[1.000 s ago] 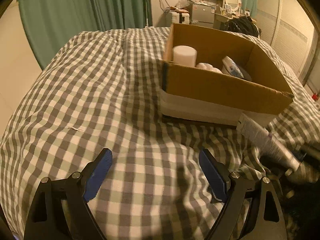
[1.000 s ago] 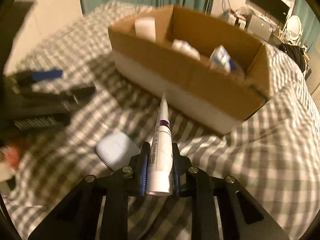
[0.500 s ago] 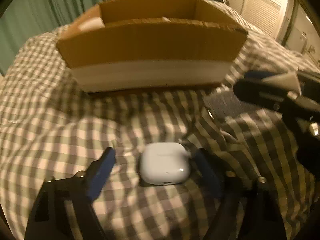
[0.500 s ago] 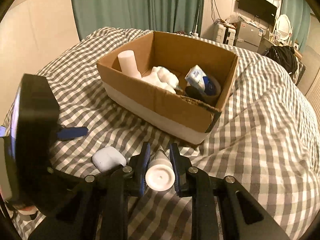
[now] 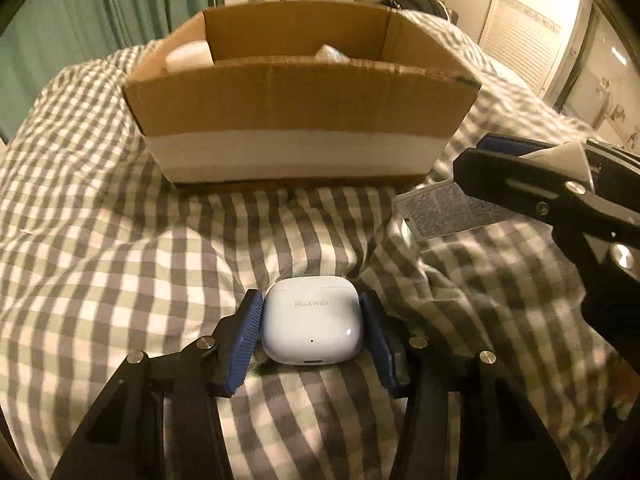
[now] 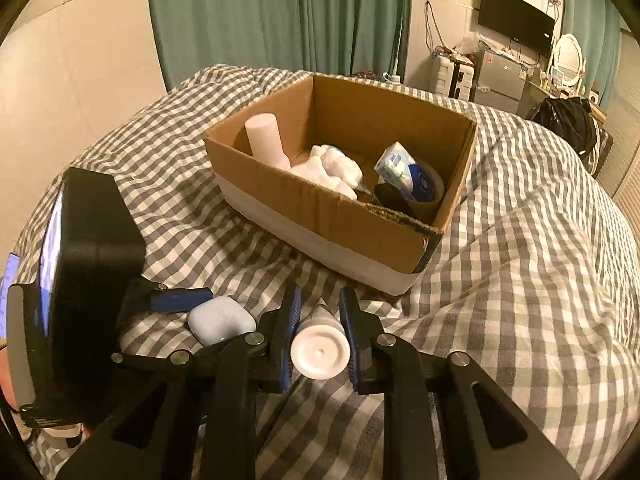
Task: Organize objects
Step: 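Lower the earbuds case into the box with the left gripper while the right drops the cream tube in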
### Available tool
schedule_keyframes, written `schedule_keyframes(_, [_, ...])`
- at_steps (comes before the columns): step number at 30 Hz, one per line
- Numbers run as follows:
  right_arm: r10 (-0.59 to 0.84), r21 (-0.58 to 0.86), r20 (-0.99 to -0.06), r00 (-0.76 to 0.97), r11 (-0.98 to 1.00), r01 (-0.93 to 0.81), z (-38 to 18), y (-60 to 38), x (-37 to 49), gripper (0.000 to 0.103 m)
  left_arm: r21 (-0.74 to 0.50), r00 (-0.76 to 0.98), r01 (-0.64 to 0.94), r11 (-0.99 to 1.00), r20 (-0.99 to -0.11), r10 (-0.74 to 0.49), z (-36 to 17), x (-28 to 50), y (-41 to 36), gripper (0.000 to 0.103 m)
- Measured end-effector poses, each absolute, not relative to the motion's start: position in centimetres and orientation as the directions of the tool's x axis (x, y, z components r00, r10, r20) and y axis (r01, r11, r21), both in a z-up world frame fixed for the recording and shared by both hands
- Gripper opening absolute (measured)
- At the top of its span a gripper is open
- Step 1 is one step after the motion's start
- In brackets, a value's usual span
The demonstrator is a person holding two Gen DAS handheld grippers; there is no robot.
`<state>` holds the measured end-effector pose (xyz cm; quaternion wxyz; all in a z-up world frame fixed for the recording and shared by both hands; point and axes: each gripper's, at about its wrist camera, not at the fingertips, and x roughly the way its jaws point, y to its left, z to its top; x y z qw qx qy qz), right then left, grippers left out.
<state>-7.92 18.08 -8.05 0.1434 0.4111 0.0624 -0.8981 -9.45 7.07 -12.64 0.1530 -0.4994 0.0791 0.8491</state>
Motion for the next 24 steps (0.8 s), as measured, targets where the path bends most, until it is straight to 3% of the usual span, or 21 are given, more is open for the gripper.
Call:
schedule_keyframes(10, [-0.212,-0.019,-0.697,-0.685,-0.950,0.312,-4.6,18.2,-6.5,0.019,-0.005,-0.549,-0.286,-0.958,-0.818,0.168,-8.2,-8.5,5.7,0.050])
schedule_keyframes(24, [-0.226,-0.066,-0.583,-0.781,-0.944,0.323,2.4,18.3,-7.7,0.019,0.028,-0.728,-0.241,-0.970,-0.666,0.162,1.4,-12.5,4.2,0.050])
